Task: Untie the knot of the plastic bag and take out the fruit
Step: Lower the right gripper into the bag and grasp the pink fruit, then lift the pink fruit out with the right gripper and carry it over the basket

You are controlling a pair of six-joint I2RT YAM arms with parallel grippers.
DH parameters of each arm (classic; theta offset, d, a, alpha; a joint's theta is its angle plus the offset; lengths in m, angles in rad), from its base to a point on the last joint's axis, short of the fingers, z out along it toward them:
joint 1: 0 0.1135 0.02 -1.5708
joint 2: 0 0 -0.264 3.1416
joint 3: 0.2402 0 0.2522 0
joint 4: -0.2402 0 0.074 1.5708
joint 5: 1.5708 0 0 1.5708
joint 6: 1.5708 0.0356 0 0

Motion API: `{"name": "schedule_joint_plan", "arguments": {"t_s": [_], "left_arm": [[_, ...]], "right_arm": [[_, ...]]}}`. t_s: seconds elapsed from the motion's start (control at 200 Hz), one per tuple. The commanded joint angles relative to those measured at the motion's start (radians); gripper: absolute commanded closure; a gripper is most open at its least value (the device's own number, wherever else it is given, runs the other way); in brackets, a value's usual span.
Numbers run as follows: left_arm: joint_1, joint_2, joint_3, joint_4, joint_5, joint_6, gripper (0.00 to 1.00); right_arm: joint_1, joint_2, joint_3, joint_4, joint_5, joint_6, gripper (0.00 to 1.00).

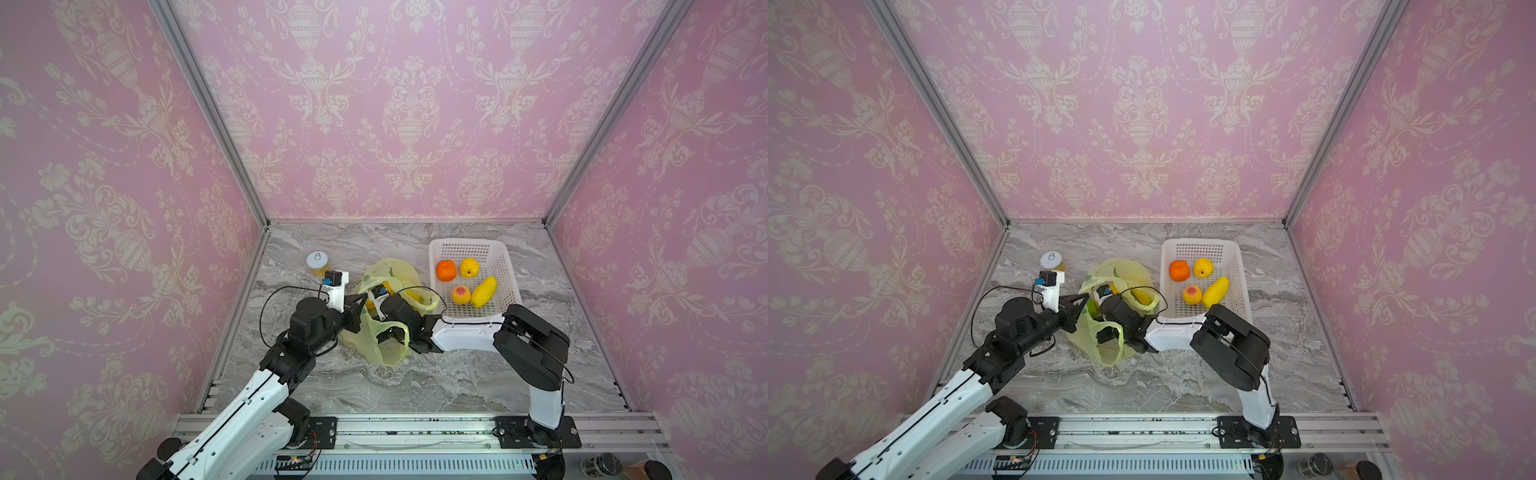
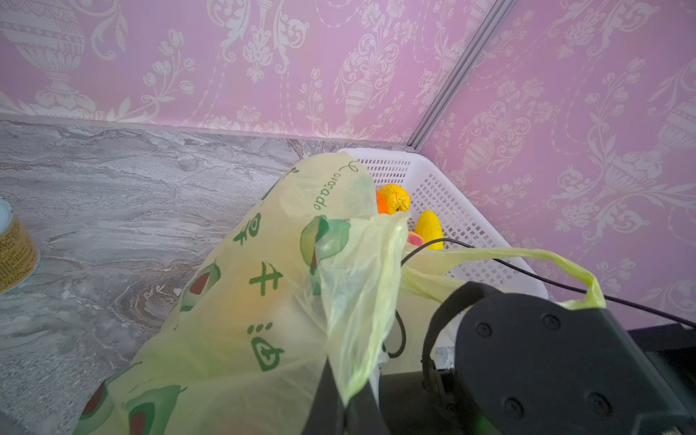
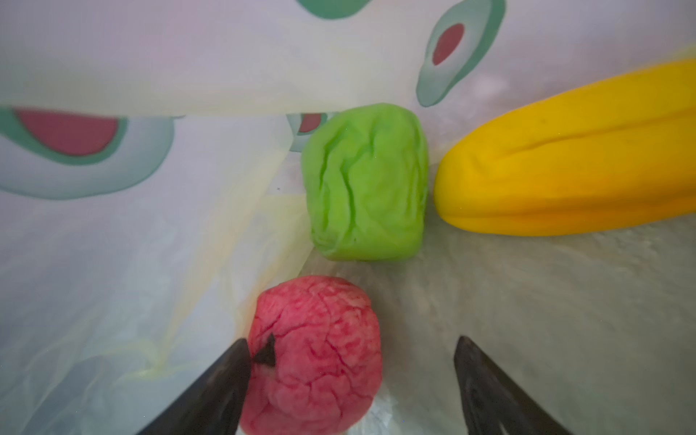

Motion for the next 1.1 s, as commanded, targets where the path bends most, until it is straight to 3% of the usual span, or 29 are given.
{"name": "schedule_joint_plan", "arguments": {"t_s": [0.0,0.305,0.615,0.866,1.096], "left_arm": [[-0.006,-0.003,0.0,0.016,0.012,0.007,0.98],[-0.007,-0.007,0.0,0.016,0.015,0.005,0.98],[-0.006,-0.011,0.0,0.014,0.013,0.006,0.98],[-0.006,-0.013,0.0,0.007,-0.002,0.008,0.98],[-0.006,-0.008,0.003,-0.003,-0.014,0.009,0.98]], "right_arm": [[0.008,0.045,0.049,-0.044,-0.007,-0.022,0.13],[0.022,0.114,0.117,-0.076,0.002,-0.024,0.08],[0.018,0.099,0.123,-0.105,0.041,-0.034,0.36],[0.003,-0.094,0.004,-0.119,0.093,-0.073,0.47],[-0.005,-0.419,-0.128,-0.195,0.22,-0.147,0.53]]}}
